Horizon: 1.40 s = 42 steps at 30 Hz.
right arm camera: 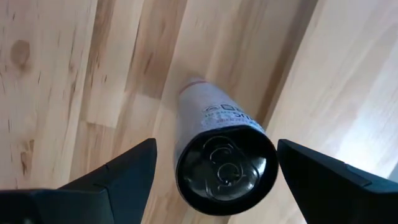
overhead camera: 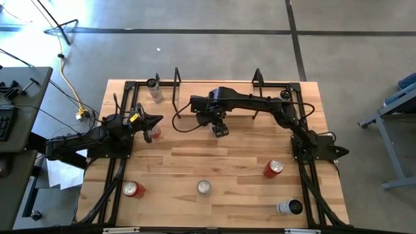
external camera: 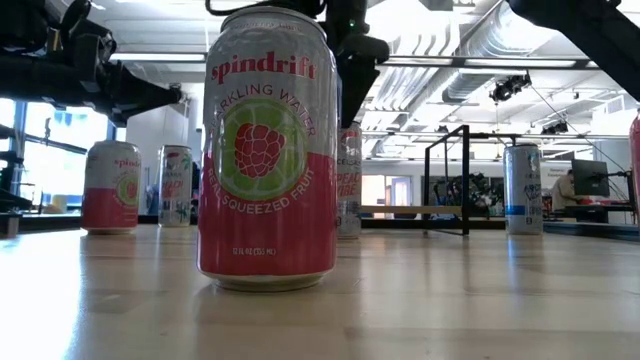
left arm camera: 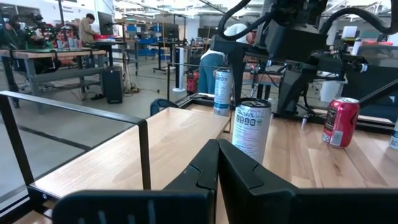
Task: Place canned beverage on shelf
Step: Put the bottom white and red soda can on the shelf
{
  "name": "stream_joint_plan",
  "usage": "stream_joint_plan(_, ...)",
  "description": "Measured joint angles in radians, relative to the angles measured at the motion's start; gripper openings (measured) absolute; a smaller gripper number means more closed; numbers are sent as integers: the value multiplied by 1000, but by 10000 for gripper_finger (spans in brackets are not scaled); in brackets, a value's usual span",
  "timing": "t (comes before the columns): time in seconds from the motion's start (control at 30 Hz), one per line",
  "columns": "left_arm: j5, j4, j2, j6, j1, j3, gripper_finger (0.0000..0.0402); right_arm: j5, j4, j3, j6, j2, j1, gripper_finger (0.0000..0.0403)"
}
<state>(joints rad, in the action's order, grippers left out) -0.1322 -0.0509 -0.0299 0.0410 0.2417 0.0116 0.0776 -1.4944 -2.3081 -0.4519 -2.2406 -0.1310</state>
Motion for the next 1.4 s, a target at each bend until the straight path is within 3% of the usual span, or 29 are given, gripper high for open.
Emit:
stream_joint_plan(0.6,3,-1,0,0,0,0,2,-2,-21,0,54,-53,-13,317)
stream_joint_plan(0.7,10,0,0,0,0,0,2,-2,-22,0,61,-64,-10,302)
stream_joint_plan(0.87,22,0,0,0,0,0,3,-1,-48,0,92,-66,-13,245)
stream_joint_plan(1.07,22,-1,0,0,0,0,3,-23,-77,0,145,-63,-23,242)
stream_joint_plan(1.4,21,0,0,10,0,0,3,-40,-80,0,305,66,-90,242)
